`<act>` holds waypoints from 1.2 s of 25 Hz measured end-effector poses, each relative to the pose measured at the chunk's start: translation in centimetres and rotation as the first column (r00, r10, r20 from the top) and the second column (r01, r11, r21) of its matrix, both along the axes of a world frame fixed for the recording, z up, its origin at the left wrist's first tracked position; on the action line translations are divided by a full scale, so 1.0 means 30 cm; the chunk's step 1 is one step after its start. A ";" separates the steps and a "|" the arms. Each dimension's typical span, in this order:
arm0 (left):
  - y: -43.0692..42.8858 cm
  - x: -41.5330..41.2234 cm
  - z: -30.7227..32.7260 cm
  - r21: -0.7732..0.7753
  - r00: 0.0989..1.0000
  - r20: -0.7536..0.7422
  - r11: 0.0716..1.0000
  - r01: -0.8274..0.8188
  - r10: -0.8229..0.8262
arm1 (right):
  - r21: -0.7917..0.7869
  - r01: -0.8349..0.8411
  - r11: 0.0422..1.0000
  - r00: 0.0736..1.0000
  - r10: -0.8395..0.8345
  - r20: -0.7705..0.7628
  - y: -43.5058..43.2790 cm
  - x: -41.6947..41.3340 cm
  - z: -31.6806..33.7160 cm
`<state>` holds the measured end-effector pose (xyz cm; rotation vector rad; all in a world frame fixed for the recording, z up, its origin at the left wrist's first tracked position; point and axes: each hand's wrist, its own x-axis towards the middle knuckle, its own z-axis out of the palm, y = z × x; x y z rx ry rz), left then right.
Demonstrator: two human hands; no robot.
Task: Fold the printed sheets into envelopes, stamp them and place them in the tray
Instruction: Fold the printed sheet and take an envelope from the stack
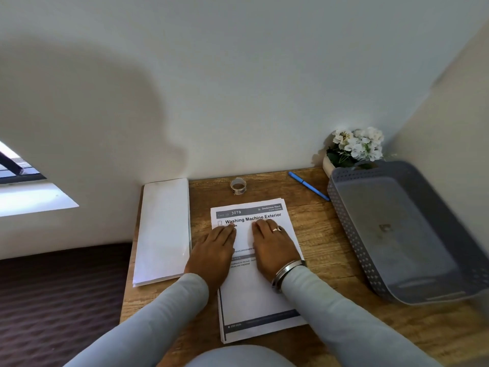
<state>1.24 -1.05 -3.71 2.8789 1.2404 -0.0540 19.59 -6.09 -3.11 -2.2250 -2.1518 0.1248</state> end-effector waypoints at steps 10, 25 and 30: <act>-0.016 0.183 0.070 -0.070 1.000 0.003 0.997 -0.020 0.020 | -0.073 0.132 0.989 0.991 -0.129 0.046 -0.034 0.161 0.029; 0.045 -0.081 0.021 0.010 0.985 0.110 0.991 -0.136 0.134 | -0.032 0.081 0.996 0.989 -0.076 0.128 -0.025 0.106 0.022; 0.046 -0.075 0.020 -0.014 0.979 0.098 0.984 -0.177 0.178 | -0.025 -0.053 0.998 0.998 0.053 -0.018 -0.002 -0.139 -0.018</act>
